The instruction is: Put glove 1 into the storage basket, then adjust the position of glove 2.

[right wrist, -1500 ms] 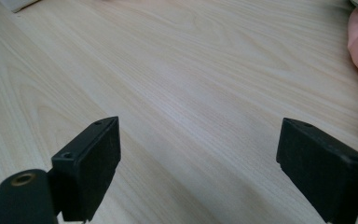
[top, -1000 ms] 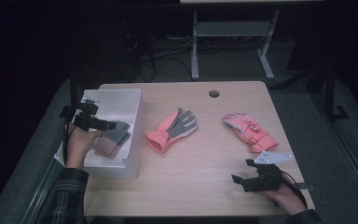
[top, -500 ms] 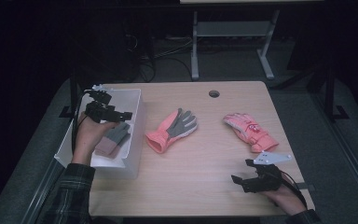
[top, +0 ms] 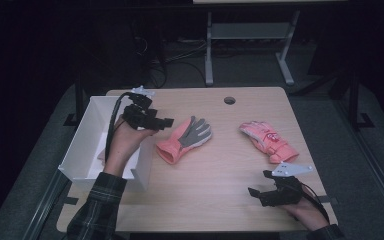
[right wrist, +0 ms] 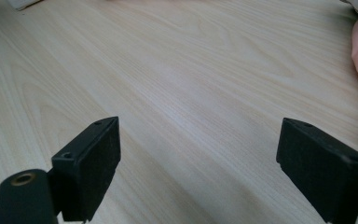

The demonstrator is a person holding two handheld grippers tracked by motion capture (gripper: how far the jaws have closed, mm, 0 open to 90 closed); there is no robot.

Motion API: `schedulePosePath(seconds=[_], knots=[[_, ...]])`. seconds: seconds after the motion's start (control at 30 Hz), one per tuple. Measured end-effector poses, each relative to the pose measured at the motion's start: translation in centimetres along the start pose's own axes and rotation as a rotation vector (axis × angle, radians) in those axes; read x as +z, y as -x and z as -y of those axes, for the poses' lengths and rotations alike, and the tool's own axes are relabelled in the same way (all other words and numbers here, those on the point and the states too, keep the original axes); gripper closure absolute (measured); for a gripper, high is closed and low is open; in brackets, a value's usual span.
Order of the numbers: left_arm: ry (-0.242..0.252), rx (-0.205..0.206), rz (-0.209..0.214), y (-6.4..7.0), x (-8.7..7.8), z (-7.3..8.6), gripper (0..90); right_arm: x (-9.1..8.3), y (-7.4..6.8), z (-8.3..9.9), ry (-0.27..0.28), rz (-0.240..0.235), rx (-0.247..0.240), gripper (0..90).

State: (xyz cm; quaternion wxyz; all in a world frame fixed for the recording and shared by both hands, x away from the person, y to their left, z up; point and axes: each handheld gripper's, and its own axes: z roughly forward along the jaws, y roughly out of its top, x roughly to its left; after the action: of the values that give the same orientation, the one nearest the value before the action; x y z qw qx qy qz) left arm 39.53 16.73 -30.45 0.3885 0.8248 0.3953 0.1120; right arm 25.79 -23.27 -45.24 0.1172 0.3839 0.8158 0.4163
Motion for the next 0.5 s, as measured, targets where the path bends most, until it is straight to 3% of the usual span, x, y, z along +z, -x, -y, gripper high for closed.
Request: schedulePosePath(seconds=[0.1,0.27,0.43,0.5], knots=[[-0.019,0.019,0.029,1.3,1.3,-0.4,35.0,0.0,0.0,0.0,0.003,-0.002,-0.003,13.3],[-0.033,0.040,0.056,3.2,3.9,-0.9,60.5,0.0,0.0,-0.1,0.005,-0.004,-0.006,13.3],[-0.042,0.056,0.036,4.1,6.5,-0.8,89.7,0.0,0.0,-0.1,0.004,-0.010,-0.009,13.3],[-0.055,0.053,0.014,4.1,7.7,-0.5,89.8,0.0,0.0,-0.1,0.004,-0.010,-0.011,13.4]])
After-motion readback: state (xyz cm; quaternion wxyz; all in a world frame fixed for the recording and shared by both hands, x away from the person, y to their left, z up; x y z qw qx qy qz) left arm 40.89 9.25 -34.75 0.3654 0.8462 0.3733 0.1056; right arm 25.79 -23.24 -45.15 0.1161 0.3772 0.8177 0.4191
